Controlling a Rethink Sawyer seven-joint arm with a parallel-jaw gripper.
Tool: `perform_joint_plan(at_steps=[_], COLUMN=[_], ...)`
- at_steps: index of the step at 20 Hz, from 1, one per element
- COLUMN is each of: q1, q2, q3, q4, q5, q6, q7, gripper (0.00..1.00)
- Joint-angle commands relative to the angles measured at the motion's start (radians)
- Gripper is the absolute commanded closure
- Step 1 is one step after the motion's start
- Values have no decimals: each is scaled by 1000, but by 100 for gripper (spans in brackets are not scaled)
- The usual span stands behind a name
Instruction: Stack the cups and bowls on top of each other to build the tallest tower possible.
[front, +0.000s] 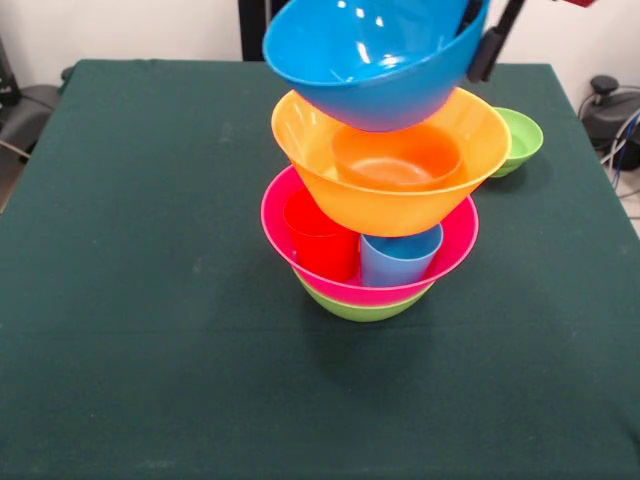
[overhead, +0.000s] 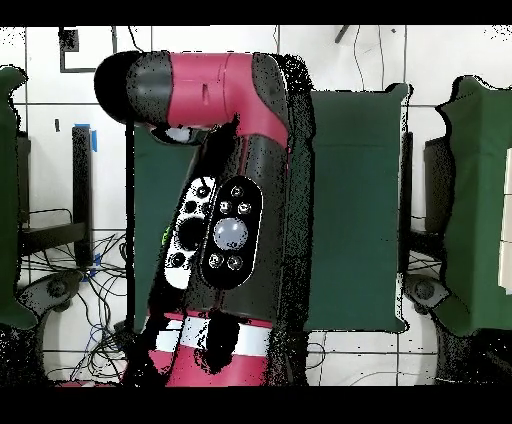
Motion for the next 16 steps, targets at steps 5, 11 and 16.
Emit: perform_joint_plan(at_steps=[5, 11, 16], q1=[35, 53, 64], q2=[23, 29, 49], q3=[40, 8, -19], q4=[129, 136, 114], q5=[-16, -43, -43], q6=[-109, -144, -129], q7=[200, 216, 225], gripper=[100, 100, 100])
